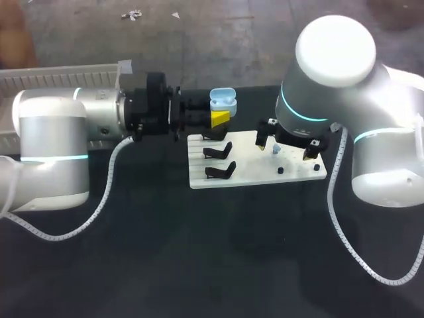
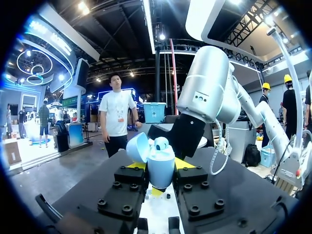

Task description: Pick up each earbud case from the left stands, insert the matching earbuds, close the lid, and place the case in the box.

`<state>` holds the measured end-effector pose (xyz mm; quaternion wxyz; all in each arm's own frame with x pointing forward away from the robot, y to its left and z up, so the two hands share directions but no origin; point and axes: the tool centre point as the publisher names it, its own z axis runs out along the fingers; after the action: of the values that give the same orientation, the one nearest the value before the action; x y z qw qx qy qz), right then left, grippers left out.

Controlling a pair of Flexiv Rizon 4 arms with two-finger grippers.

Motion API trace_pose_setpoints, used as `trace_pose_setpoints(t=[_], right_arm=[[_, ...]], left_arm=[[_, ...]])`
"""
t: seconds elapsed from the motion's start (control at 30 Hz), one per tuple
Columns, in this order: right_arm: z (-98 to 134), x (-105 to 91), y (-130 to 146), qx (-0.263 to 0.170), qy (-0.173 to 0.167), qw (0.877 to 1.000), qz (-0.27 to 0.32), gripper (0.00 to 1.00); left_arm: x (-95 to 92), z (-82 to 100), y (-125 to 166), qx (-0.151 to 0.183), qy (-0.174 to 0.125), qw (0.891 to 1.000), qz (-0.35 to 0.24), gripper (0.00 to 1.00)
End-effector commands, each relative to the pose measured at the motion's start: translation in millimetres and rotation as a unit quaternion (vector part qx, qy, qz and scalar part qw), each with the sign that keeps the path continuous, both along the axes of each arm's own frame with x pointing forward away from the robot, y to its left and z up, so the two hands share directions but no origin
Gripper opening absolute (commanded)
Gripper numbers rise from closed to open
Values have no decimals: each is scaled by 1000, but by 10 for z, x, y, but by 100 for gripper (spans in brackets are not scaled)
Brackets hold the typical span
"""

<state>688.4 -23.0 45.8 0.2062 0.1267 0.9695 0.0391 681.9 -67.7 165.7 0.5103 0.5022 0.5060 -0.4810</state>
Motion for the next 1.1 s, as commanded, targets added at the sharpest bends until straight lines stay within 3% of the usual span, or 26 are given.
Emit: trace_pose_setpoints(t=[0.03,0.27,0.33,0.47,0.57,1.0,1.1], right_arm=[[-55,77,49,-4,9,1000,0,100],[-106,114,36,-19,25,999,-20,95],[-114,120,34,-22,28,999,-23,85],[-125,137,43,-22,30,999,-28,77],[-139,155,50,-21,32,999,-33,65],[-166,228,63,-10,39,998,-54,49],[-176,238,60,-5,40,997,-59,49]], left_arm=[[-56,43,88,4,0,1000,10,0],[-66,59,104,6,1,1000,14,0],[-66,59,104,6,1,1000,14,0],[-66,59,104,6,1,1000,14,0],[-66,59,104,6,1,1000,14,0],[-66,59,104,6,1,1000,14,0],[-66,59,104,6,1,1000,14,0]])
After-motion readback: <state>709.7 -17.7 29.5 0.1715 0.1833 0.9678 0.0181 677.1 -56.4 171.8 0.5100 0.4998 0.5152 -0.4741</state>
